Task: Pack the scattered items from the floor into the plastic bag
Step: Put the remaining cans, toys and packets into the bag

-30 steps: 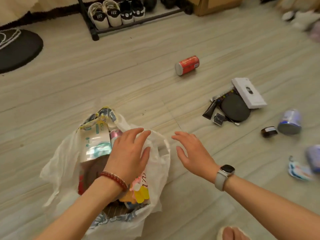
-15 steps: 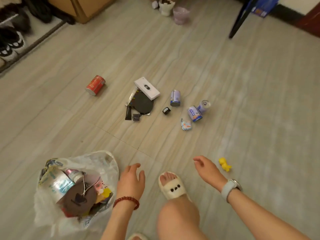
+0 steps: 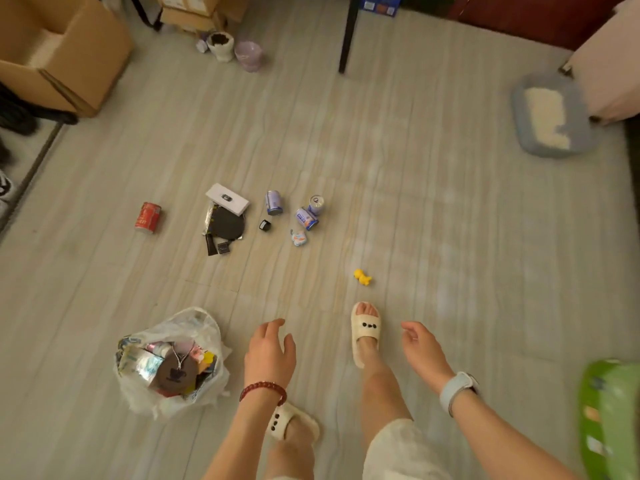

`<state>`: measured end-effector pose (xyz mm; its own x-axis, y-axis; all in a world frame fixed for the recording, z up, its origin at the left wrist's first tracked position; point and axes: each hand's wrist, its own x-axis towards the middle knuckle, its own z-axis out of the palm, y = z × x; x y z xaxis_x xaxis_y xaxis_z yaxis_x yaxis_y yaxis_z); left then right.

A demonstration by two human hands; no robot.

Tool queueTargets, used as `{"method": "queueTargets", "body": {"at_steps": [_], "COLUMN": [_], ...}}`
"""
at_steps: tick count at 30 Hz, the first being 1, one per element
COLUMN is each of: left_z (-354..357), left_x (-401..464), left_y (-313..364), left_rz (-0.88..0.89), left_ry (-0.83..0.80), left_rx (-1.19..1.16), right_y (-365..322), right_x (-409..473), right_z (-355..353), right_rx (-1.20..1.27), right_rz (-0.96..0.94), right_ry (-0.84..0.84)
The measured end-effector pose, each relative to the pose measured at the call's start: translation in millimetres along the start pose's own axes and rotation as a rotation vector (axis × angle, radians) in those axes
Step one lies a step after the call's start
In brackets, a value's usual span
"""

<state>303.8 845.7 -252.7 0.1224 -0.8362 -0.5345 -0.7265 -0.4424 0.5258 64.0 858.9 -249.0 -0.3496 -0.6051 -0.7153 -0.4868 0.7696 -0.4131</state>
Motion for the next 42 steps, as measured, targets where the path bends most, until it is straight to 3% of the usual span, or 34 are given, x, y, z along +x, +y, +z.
{"method": "queueTargets", "body": {"at_steps": [6,12,18,24,31,34,38,42], "left_z": [22.5,90.3,150.0,217.2,311.9,344.2,367.6,378.8], "left_x": [57.7,152.9,249.3,342.1,471.4,514.6,563.5,595.6], "left_y": [103.6,192.8,219.9,167.7,12.3,-42.5,-73.6,-75.9], "left_rz": [0.060,-0.102,-0.229,-0.240,-0.502,-0.501,-0.463,-0.428], "left_ry": [0.022,-0.050,-0.133,-0.137,-0.096,-0.091,0.046,0.125], "left_rx": [0.085,0.083,0.079,0.073,0.049,0.103,0.094,0.182], "right_y": [-18.8,-36.3,-51.2,-25.1,48.0,85.4,120.7,127.4], "right_x": [71.7,213.3,338.5,444.8,546.6,581.3,599.2,609.6], "right_z": [-70.5,-126.0,-124.7,-49.7,106.8,161.3,198.6,201.1], "right_rx": [0.039,-0.164,-0.379,-0.560,-0.651,-0.722,-1.047,-1.022], "right_rz": [-0.010,-0.048,-0.186,-0.239,-0.162,-0.134,-0.377,-0.474], "right_ry": [-0.025,-0.198,-0.295,-0.387,-0.429,-0.398,-0.442,-0.492]}}
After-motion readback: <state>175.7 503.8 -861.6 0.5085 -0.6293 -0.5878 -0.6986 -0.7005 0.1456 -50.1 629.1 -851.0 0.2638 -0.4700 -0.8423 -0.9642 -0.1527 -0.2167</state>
